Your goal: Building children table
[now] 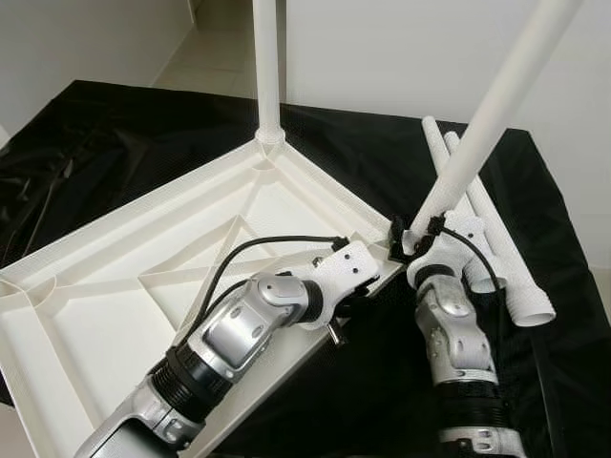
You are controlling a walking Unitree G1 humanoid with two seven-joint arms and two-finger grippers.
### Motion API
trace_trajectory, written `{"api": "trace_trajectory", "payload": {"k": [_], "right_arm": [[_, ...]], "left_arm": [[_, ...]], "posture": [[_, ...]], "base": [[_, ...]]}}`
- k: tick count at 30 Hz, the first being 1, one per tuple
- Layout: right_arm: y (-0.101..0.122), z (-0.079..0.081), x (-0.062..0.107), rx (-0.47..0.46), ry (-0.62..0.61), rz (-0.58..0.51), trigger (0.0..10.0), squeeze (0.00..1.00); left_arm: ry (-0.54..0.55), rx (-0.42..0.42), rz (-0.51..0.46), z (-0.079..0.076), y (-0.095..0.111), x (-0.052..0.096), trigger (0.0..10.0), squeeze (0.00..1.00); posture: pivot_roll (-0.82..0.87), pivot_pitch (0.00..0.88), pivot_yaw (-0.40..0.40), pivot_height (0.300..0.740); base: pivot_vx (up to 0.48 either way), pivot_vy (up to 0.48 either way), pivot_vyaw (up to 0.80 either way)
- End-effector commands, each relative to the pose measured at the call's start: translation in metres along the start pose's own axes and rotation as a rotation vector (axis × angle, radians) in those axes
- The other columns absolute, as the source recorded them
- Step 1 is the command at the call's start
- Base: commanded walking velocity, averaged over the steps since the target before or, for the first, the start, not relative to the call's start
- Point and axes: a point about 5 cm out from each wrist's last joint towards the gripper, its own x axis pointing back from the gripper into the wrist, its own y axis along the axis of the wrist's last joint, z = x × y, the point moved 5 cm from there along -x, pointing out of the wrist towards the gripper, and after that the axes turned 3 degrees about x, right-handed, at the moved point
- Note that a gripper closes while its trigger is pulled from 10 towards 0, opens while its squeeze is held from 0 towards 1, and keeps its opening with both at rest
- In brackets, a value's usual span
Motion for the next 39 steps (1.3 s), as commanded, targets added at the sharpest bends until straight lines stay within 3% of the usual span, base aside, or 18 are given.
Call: {"api": "trace_trajectory", "payload": {"k": [1,3,11,21,22,24,25,39], "right_arm": [[-0.004,0.007,0.001,-0.004,0.104,0.005,10.0,0.00],[0.001,0.006,0.001,0.053,0.243,-0.026,10.0,0.00],[-0.001,-0.007,-0.002,0.148,0.453,-0.023,10.0,0.00],[-0.001,-0.023,-0.010,0.184,0.563,0.014,10.0,0.00],[-0.002,-0.027,-0.011,0.191,0.576,0.023,4.3,0.00],[-0.003,-0.029,-0.012,0.193,0.584,0.029,4.3,0.00],[-0.003,-0.031,-0.013,0.186,0.583,0.035,0.1,0.00],[-0.011,-0.024,-0.010,0.133,0.659,0.061,0.0,0.00]], "left_arm": [[-0.078,0.036,0.078,-0.015,-0.020,-0.007,10.0,0.00],[-0.079,0.036,0.080,-0.014,-0.021,-0.007,10.0,0.00],[-0.075,0.033,0.082,-0.013,-0.020,-0.007,10.0,0.00],[-0.070,0.030,0.084,-0.011,-0.020,-0.006,10.0,0.00],[-0.068,0.032,0.085,-0.011,-0.020,-0.006,10.0,0.00],[-0.066,0.033,0.085,-0.010,-0.020,-0.006,10.0,0.00],[-0.064,0.034,0.086,-0.010,-0.020,-0.006,10.0,0.00],[-0.060,0.043,0.088,-0.009,-0.021,-0.005,10.0,0.00]], "posture": [[-0.07,0.091,0.000,0.740],[-0.07,0.084,0.003,0.740],[-0.06,0.071,0.007,0.740],[-0.05,0.072,0.007,0.740],[-0.05,0.073,0.008,0.740],[-0.05,0.073,0.008,0.740],[-0.05,0.073,0.008,0.740],[-0.04,0.079,0.001,0.740]], "base": [[0.000,0.000,0.00],[0.000,0.000,0.00],[0.000,0.000,0.00],[0.000,0.000,0.00],[0.000,0.000,0.00],[0.000,0.000,0.00],[0.000,0.000,0.00],[0.000,0.000,0.00]]}}
